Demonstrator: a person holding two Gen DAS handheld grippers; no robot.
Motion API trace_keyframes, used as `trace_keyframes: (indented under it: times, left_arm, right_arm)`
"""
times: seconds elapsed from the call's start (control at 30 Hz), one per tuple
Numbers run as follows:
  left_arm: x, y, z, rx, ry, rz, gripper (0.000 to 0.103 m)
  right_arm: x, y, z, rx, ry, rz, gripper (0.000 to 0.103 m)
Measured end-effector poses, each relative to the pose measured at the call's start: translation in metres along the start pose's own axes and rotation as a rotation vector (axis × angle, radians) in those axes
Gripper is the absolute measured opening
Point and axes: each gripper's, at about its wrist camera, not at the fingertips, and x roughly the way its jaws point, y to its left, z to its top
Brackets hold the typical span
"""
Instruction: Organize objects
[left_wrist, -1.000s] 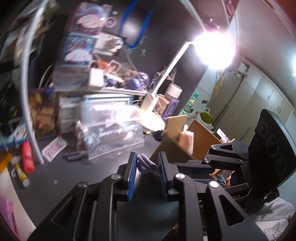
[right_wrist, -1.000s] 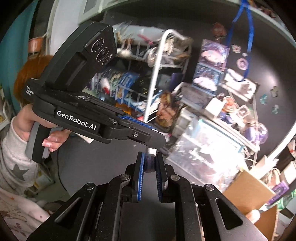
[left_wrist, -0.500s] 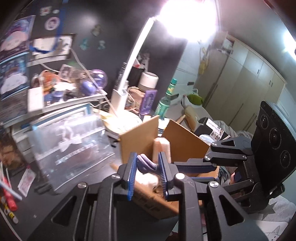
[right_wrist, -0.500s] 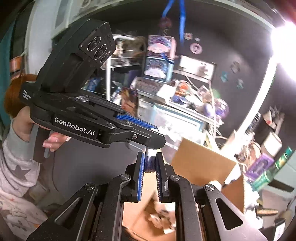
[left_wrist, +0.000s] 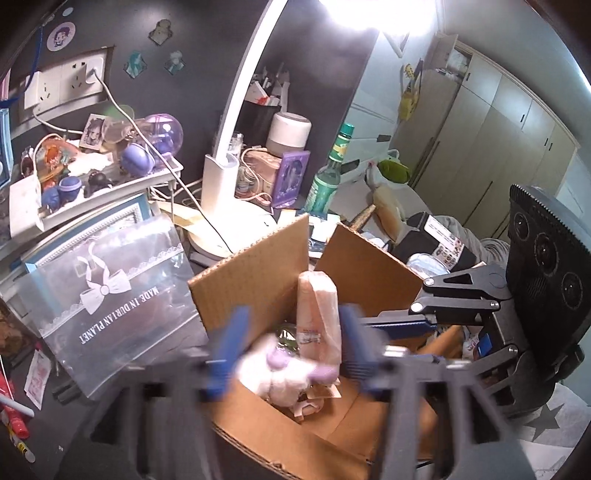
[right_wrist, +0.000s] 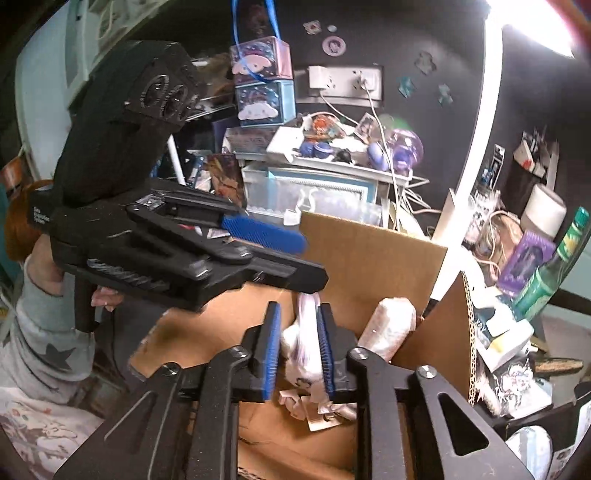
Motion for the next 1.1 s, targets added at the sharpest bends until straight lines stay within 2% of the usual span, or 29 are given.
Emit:
trace_keyframes:
  times: [0.07, 0.13, 0.2, 0.27, 0.3, 0.37, 0.4, 0.57, 0.73, 0.9, 0.97, 1.1]
  left_arm:
    - [-0.003, -0.001, 0.000, 0.009, -0.010, 0.005, 0.070]
    - [-0.006, -0.002, 0.000, 0.015, -0.017, 0.019, 0.074]
    - [-0.011, -0.004, -0.001, 0.020, -0.038, 0.055, 0.085]
    - [-0.019, -0.004, -0.004, 0.019, -0.069, 0.080, 0.089]
    - [-0.025, -0.004, -0.006, 0.016, -0.085, 0.091, 0.093]
    - [-0.034, -0.006, -0.010, 0.015, -0.121, 0.122, 0.102]
    - [-0.042, -0.007, -0.014, 0.019, -0.156, 0.148, 0.103]
    - [-0.074, -0.013, -0.032, 0.019, -0.275, 0.305, 0.103]
    - [-0.099, -0.010, -0.054, -0.036, -0.362, 0.501, 0.103]
    - [-0.118, -0.001, -0.084, -0.149, -0.431, 0.653, 0.103]
    - [-0.122, 0.001, -0.092, -0.174, -0.431, 0.681, 0.103]
    - [-0.129, 0.007, -0.103, -0.224, -0.430, 0.679, 0.103]
  right_arm:
    - [0.000, -0.003, 0.000, 0.005, -0.002, -0.001, 0.026]
    - [-0.001, -0.005, -0.001, 0.008, -0.003, 0.000, 0.027]
    - [-0.002, -0.006, 0.000, 0.013, -0.008, 0.004, 0.030]
    - [-0.004, -0.005, 0.000, 0.014, -0.016, 0.000, 0.042]
    - [-0.006, -0.005, 0.000, 0.012, -0.027, -0.005, 0.045]
    - [-0.009, -0.003, 0.000, 0.006, -0.049, -0.007, 0.058]
    - [-0.012, -0.002, -0.001, 0.003, -0.064, -0.011, 0.061]
    - [-0.025, 0.005, -0.003, -0.022, -0.167, -0.076, 0.096]
    - [-0.036, 0.021, -0.007, -0.087, -0.281, -0.109, 0.103]
    - [-0.045, 0.036, -0.007, -0.145, -0.373, -0.148, 0.103]
    - [-0.047, 0.037, -0.006, -0.149, -0.387, -0.132, 0.103]
    - [-0.048, 0.036, -0.003, -0.142, -0.395, -0.094, 0.103]
